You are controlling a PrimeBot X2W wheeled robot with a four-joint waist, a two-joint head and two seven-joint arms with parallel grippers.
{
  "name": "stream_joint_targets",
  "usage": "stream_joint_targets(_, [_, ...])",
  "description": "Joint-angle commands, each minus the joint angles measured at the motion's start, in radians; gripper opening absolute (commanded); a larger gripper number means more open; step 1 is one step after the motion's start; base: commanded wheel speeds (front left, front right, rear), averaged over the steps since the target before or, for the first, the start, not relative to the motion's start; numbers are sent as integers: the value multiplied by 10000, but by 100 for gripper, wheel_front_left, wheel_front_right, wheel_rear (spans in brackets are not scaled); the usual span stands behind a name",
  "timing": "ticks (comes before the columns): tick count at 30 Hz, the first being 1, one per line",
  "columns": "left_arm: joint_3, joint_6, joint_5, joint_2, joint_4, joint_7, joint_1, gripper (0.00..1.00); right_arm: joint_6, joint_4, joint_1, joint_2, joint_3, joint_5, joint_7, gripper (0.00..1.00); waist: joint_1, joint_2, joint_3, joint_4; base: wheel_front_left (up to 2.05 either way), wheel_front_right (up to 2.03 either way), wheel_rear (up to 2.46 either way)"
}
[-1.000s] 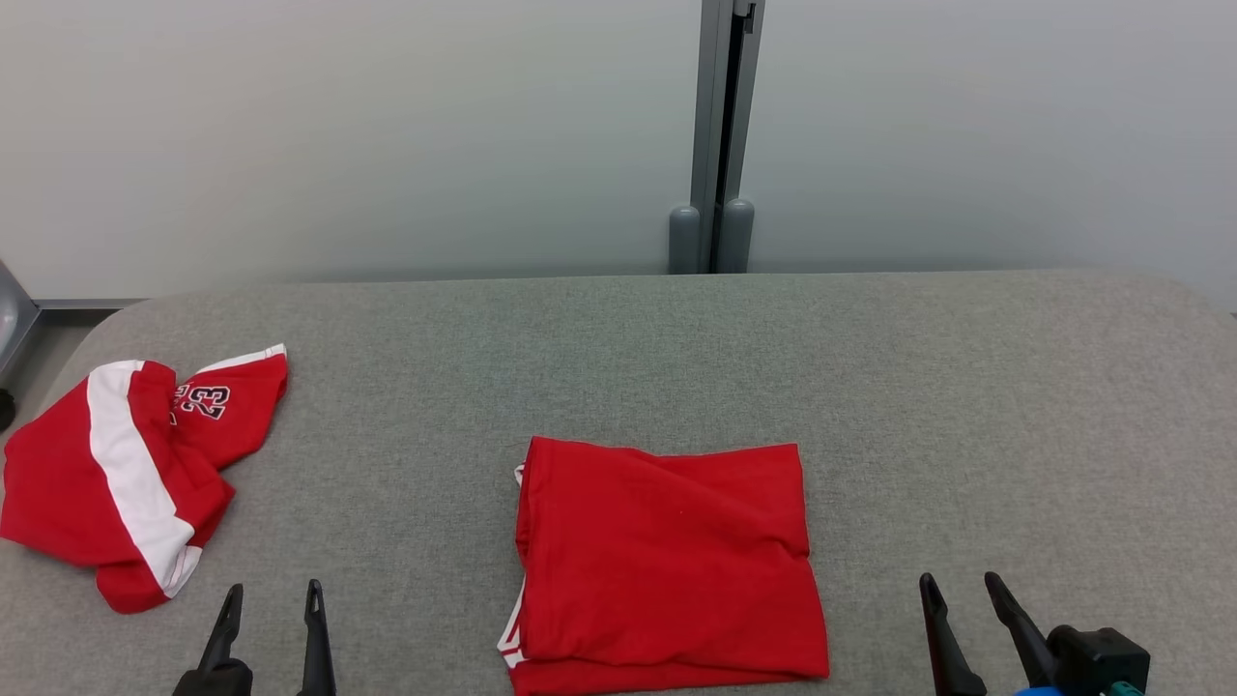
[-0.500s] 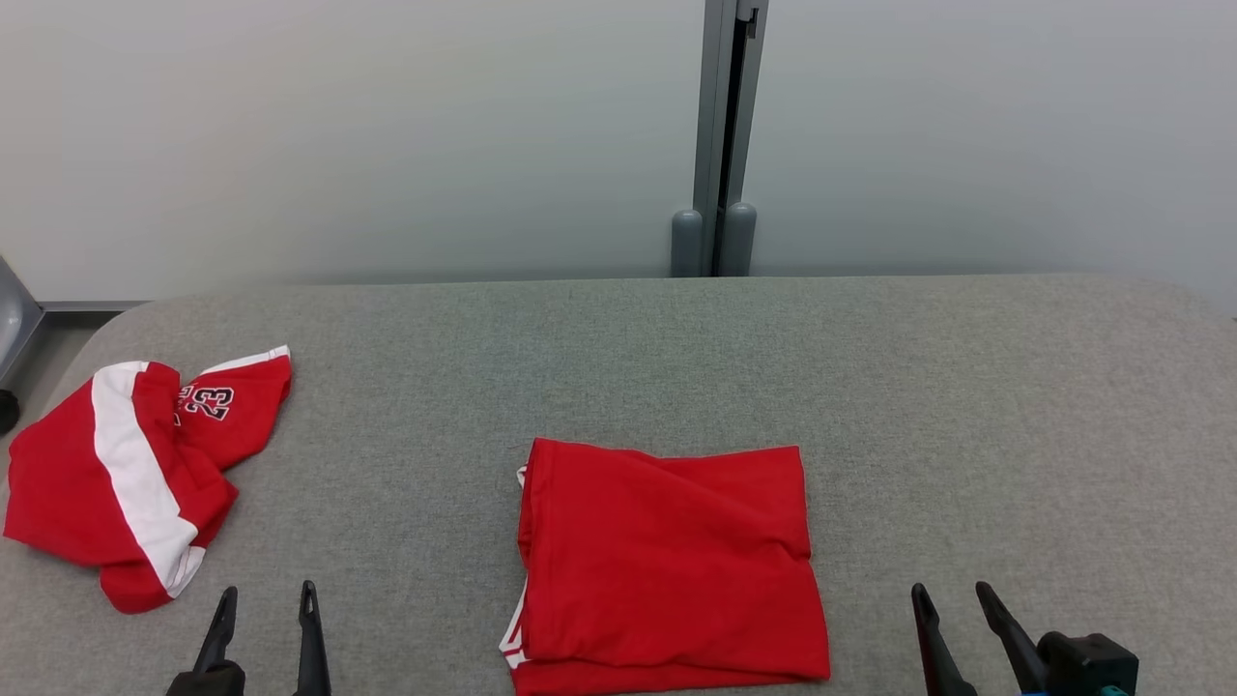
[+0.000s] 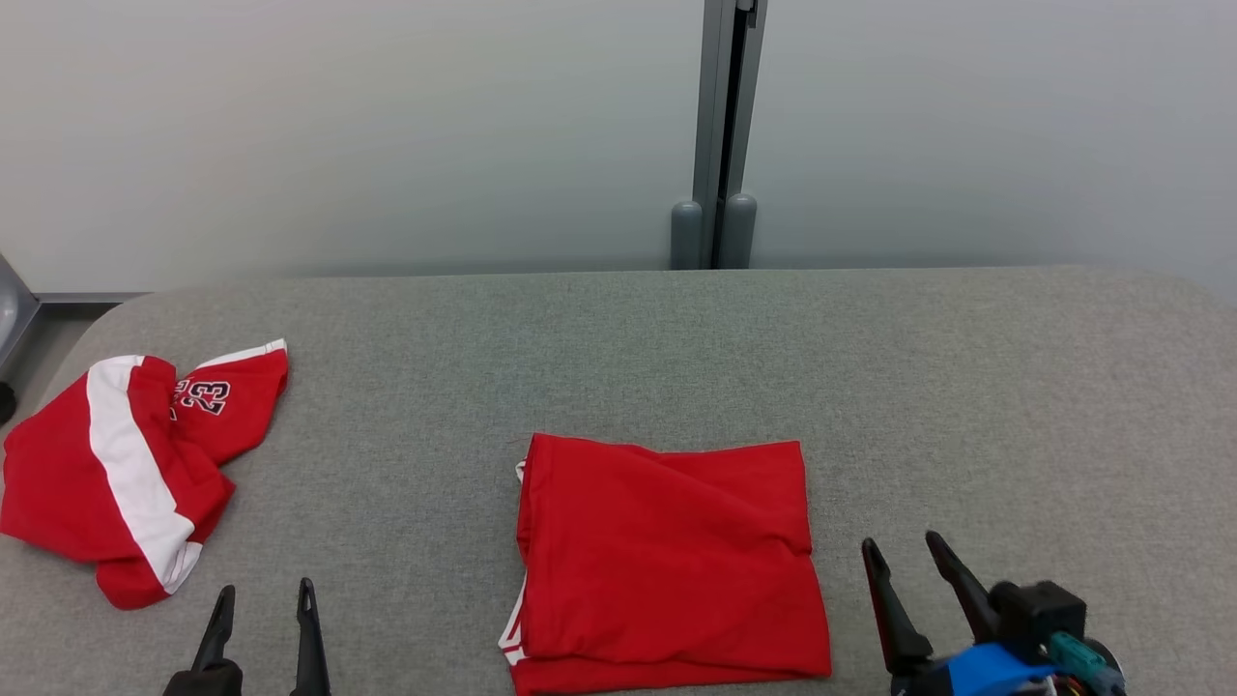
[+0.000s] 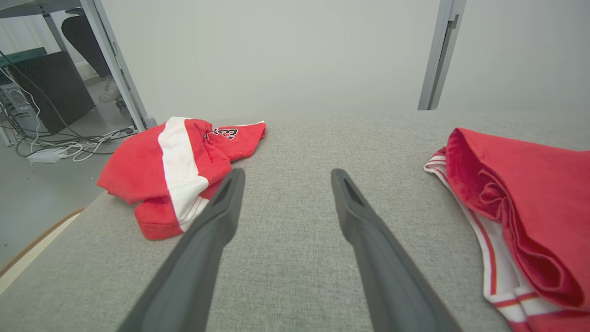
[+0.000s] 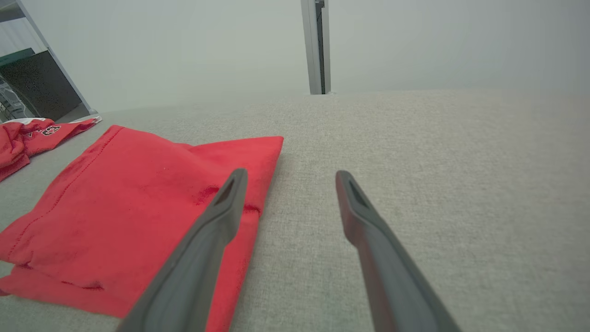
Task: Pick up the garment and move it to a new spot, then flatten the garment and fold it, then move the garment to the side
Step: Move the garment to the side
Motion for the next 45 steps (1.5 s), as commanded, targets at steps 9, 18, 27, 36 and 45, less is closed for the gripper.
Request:
stream_joint_targets(9, [-70, 47, -67, -92, -140, -27, -366, 100, 1, 1591, -2443, -17, 1257, -52, 149, 100, 0, 0, 418, 110, 0, 0, 0])
stream_joint_targets(18, [-196, 66, -84, -163, -134, -25, -743, 100, 1, 3866, -3457, -13, 1582, 196, 540, 100, 0, 0, 890, 375, 0, 0, 0])
stream_joint_targets(27, [-232, 95, -155, -237, -118, -27, -933, 100, 2, 5412, -3509, -9, 2630, 1035, 392, 100, 0, 0, 1265, 409, 0, 0, 0])
stream_joint_targets(36, [-359, 60, -177, -293, -202, -25, -1350, 100, 1, 5695, -4363, 4, 3597, 1779, 217, 0, 0, 0, 1673, 338, 0, 0, 0])
stream_joint_targets(45, [-395, -56, 9, -189, -655, -25, -2032, 100, -2, 5624, -7256, -1044, 3806, 898, 27, 0, 0, 0, 2930, -90, 0, 0, 0])
